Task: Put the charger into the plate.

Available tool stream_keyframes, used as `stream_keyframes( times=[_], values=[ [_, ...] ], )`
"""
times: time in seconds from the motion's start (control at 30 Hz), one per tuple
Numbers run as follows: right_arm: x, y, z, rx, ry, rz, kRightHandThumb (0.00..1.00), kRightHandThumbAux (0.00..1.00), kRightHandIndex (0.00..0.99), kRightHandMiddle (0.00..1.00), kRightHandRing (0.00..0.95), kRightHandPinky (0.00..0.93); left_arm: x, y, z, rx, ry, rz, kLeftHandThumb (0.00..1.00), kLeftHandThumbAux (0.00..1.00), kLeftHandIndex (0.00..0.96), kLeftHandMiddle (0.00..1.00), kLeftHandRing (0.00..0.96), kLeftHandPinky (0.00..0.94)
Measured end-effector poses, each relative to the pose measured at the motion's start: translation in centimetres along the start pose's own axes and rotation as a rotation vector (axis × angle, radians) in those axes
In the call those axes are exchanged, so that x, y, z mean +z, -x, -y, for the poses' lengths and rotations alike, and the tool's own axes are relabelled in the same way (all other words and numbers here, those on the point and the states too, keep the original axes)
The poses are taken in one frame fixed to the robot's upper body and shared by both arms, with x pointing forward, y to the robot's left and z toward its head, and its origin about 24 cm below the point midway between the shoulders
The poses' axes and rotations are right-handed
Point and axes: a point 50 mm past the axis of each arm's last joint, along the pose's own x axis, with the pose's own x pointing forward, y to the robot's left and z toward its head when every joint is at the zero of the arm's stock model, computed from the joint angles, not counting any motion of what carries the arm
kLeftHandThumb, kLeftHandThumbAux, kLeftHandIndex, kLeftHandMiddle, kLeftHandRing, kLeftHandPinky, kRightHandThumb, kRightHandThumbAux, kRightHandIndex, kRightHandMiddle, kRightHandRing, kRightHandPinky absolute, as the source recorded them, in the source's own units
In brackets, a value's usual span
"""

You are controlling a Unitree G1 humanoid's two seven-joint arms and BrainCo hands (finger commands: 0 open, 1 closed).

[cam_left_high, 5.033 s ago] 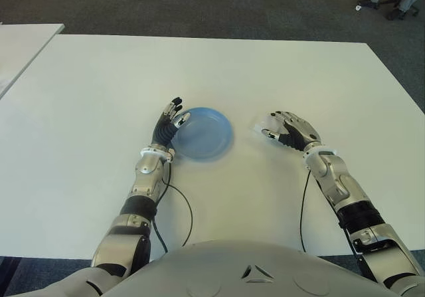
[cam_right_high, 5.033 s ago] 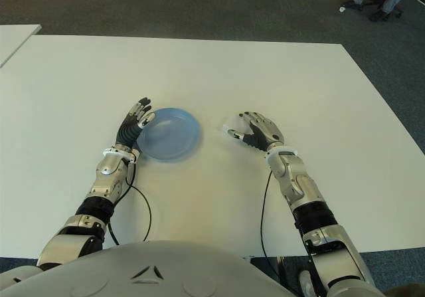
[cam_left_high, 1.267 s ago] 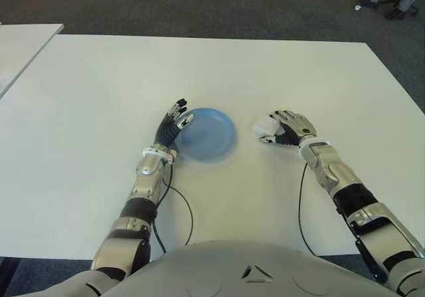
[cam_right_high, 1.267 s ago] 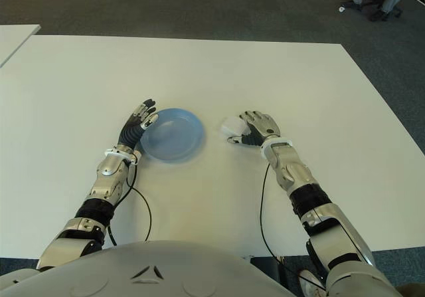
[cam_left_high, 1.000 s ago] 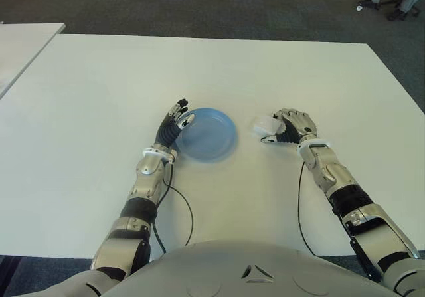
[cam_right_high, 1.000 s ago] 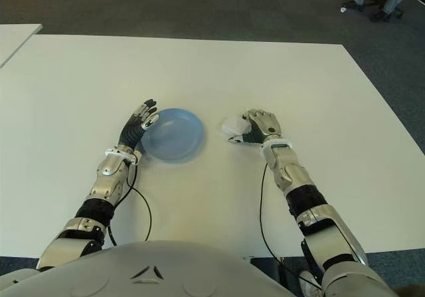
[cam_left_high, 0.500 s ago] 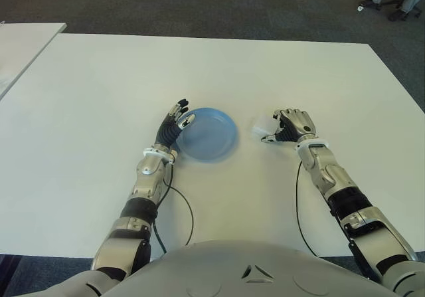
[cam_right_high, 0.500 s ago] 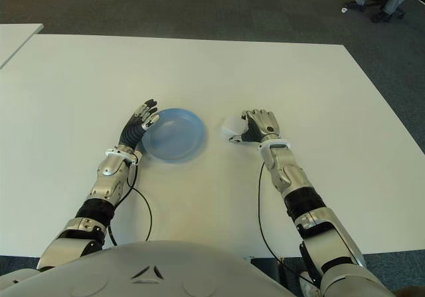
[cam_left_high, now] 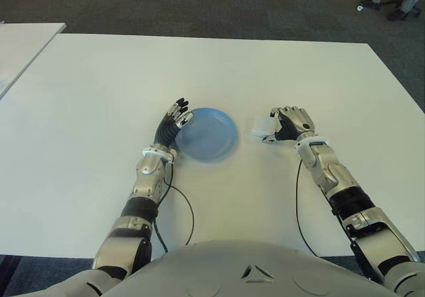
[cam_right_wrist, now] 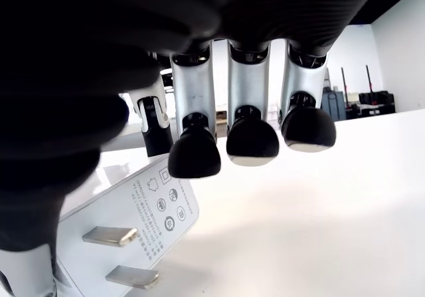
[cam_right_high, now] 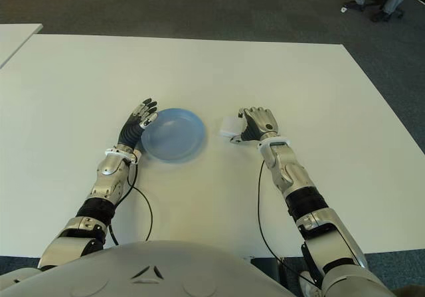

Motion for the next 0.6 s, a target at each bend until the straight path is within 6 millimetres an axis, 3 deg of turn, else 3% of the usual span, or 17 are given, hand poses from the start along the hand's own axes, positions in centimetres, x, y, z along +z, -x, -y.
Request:
stream_keyframes(
  times=[0.6],
  values=[
    [1.1,-0.3,1.2,-0.024,-0.088,0.049,0.75,0.707,0.441,0.89,0.883,0.867,0.2,0.2,-5.6,0.261,0.442,0.08,0.0,0.511,0.099,0.166,0.157,0.179]
  ],
)
